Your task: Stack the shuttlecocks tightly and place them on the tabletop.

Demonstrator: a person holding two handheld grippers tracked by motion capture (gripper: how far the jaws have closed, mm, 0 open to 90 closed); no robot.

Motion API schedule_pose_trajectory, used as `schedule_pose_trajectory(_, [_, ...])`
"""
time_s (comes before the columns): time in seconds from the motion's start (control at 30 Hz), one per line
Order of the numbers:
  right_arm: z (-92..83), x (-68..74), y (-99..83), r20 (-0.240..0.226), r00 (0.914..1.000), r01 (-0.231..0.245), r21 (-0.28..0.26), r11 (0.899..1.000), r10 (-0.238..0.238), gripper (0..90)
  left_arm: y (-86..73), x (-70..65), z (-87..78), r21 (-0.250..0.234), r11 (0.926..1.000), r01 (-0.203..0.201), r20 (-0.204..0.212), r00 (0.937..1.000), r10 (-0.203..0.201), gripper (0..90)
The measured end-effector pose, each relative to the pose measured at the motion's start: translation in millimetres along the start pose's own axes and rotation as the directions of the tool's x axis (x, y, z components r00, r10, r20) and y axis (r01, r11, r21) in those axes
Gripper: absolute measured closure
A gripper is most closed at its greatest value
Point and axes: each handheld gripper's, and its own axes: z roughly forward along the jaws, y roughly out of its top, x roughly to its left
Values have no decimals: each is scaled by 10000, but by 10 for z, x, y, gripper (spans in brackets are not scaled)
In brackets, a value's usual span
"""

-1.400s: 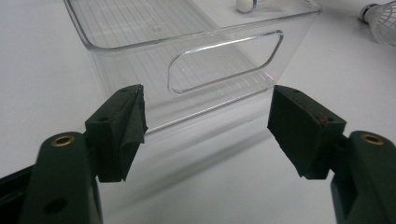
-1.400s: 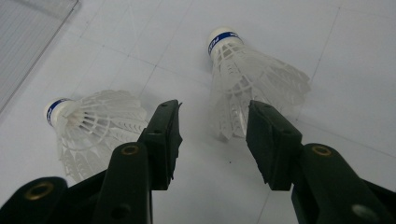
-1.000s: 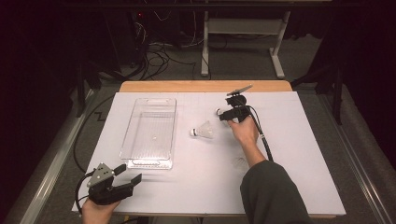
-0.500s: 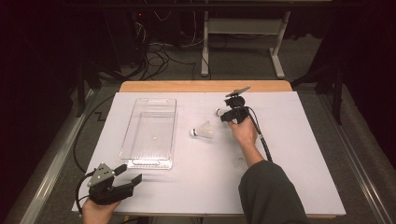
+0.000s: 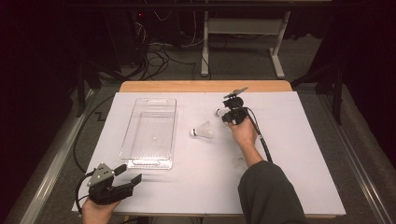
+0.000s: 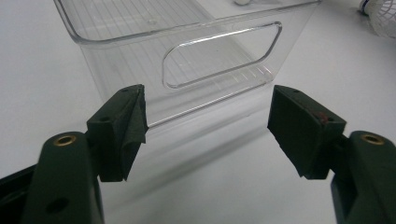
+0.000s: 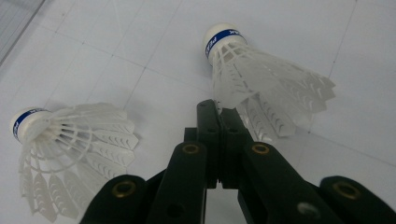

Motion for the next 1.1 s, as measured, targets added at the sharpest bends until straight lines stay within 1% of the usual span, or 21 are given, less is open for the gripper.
schedule_pose_trajectory(0.07, [-10,0,-4,33,9999,124,-53,9999,-123,900,2,1,0,40,10000,12,28,10000,-12,296])
schedule_pose_trajectory(0.13, [-25,1,-8,29,9999,99,-61,9999,-99,900,2,4,1,68,10000,41,24,10000,-41,303])
schedule_pose_trajectory(0.23, [-39,2,-13,44,9998,194,-96,9998,-194,900,1,8,1,54,10000,61,0,10000,-61,304])
schedule_pose_trajectory(0.37, [-69,21,-18,-49,9994,343,-85,9994,-343,900,2,8,2,18,10000,94,-37,9999,-94,301])
schedule_pose_trajectory(0.53, [-86,26,-62,-211,9991,360,-63,9993,-362,900,2,8,-2,16,9999,117,-27,9999,-117,301])
schedule_pose_trajectory(0.67, [-110,24,-108,-338,9987,383,-142,9992,-388,900,2,4,-1,5,9999,102,-42,9999,-102,301])
schedule_pose_trajectory(0.9, [-196,20,-185,-432,9962,751,-132,9971,-756,900,1,4,-2,35,10000,32,-87,10000,-32,300])
schedule_pose_trajectory(1.1, [-278,18,-274,-683,9924,1016,-92,9948,-1020,900,-1,-4,-5,-51,10000,35,-159,9999,-36,299])
